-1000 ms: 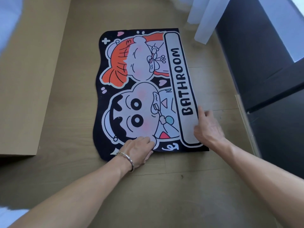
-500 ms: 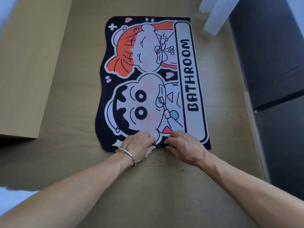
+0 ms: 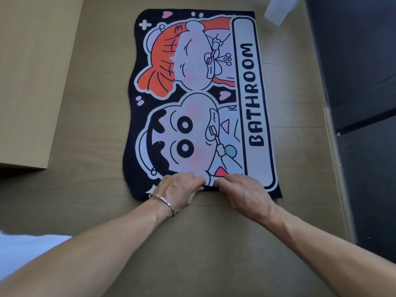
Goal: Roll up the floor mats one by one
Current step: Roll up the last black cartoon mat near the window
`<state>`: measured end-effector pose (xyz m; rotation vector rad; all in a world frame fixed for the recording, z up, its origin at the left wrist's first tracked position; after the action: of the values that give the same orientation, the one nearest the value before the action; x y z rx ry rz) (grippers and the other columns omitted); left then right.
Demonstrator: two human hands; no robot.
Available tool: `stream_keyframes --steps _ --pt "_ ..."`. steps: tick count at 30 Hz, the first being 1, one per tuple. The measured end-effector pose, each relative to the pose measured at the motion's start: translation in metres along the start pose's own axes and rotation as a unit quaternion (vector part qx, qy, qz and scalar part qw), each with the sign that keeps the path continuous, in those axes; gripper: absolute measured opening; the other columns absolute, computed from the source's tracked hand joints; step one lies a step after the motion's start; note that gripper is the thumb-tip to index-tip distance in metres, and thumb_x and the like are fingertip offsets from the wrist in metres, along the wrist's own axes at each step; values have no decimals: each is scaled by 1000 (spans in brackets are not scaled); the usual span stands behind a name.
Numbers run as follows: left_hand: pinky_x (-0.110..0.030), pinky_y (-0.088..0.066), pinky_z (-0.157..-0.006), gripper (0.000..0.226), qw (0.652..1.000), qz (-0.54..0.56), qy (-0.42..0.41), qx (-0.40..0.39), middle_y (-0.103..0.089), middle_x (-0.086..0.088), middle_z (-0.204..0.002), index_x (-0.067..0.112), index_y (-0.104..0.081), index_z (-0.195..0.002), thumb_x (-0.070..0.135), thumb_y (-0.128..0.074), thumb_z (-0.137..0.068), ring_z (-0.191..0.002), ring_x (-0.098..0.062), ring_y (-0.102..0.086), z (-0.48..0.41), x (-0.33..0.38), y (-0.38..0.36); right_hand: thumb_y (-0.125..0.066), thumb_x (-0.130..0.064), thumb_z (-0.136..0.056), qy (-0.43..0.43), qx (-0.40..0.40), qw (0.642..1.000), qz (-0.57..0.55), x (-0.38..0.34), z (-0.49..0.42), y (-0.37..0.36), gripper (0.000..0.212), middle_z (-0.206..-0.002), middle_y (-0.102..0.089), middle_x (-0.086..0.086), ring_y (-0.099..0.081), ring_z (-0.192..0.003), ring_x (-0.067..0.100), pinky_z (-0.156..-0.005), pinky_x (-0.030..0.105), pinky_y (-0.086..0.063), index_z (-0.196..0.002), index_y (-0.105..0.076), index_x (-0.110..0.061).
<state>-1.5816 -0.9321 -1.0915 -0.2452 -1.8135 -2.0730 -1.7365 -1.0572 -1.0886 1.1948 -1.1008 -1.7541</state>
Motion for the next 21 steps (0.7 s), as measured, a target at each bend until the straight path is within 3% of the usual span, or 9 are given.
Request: stream_keyframes --steps 2,5,7,11,15,18,21 --pt "-20 -23 -35 28 1000 -2 4 -6 -50 6 -60 22 -61 -80 38 -39 -89 -43 -15 -49 -1 -1 1 -73 -4 -72 21 15 999 32 0 2 0 20 -72 -54 2 -46 -55 22 -43 32 -38 -84 -61 -15" --pt "-20 -23 -35 14 999 -32 -14 -5 -50 3 -64 18 -63 -75 30 -65 -83 -47 -16 -49 -1 1 4 -74 -14 -77 53 33 995 72 3 4 2 11 -79 -57 4 -48 -59 22 -48 32 -35 -84 -66 -14" --pt "-21 -25 -35 17 996 -76 -44 -25 -52 2 -68 16 -63 -72 28 -75 -75 -51 -16 -48 1 4 6 -73 -9 -72 65 46 991 105 3 4 2 14 -82 -57 5 -48 -62 22 -50 32 -37 -83 -66 -15" --pt "-27 -27 -46 20 971 -197 -106 -82 -52 0 -72 15 -60 -68 27 -76 -66 -61 -18 -48 4 9 12 -45 -2 -73 88 70 978 176 -2 3 0 22 -81 -55 4 -49 -68 23 -57 33 -38 -78 -63 -14" --pt "-30 -22 -54 13 953 -268 -107 -95 -48 -3 -69 14 -58 -62 3 -65 -63 -62 -19 -42 -4 20 22 -37 -1 -69 80 65 980 173 -3 2 -3 30 -68 -54 1 -46 -60 21 -53 31 -35 -75 -63 -15" --pt "-36 -24 -69 24 945 -272 -84 -163 -47 -9 -94 7 -58 -96 -4 -39 -86 -82 -24 -34 -6 36 14 -43 2 -56 62 67 988 127 -4 -1 -1 27 -60 -52 1 -45 -50 21 -45 27 -32 -70 -61 -13" --pt "-37 -24 -73 31 936 -280 -22 -210 -45 -13 -104 3 -53 -108 -8 -32 -89 -95 -27 -40 -9 49 11 -44 4 -52 52 66 990 110 -6 -4 2 28 -56 -52 1 -45 -46 21 -42 27 -33 -69 -59 -12"
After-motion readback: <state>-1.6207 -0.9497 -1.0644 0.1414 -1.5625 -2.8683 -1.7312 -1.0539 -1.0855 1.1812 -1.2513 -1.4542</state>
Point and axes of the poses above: each hand's wrist, its own z-axis away from the middle knuckle, its own y-axis out of the back of the hand, x = y × z, the point moved 1 cm from there along -z, towards the middle knuckle
